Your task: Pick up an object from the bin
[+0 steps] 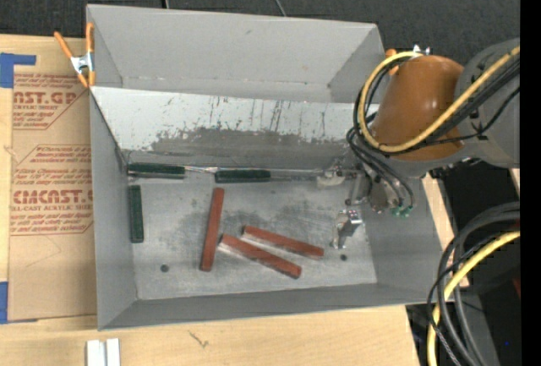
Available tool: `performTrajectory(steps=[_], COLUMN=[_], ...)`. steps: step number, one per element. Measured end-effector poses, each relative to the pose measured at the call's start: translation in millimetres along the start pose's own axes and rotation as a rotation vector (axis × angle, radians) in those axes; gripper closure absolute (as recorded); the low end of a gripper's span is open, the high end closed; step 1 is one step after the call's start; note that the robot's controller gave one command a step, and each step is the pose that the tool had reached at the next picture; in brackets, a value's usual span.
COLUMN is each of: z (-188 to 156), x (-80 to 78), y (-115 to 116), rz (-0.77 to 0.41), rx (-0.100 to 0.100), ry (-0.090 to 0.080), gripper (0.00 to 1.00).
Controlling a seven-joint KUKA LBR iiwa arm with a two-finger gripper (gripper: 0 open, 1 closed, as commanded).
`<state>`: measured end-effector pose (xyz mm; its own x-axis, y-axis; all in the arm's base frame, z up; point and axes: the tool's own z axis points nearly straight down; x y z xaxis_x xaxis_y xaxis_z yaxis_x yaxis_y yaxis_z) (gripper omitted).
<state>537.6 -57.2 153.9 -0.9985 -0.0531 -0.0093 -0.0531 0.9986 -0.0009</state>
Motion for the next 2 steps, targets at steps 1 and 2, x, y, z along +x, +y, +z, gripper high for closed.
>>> performTrajectory(steps=[1, 2], z=[76.5, 76.4], x=[5.1, 5.1], y=[62.4, 62.4], rz=[-0.105, -0.105], rx=[0.0, 0.0], ry=[-0.009, -0.009], gripper=[1.0, 1.0])
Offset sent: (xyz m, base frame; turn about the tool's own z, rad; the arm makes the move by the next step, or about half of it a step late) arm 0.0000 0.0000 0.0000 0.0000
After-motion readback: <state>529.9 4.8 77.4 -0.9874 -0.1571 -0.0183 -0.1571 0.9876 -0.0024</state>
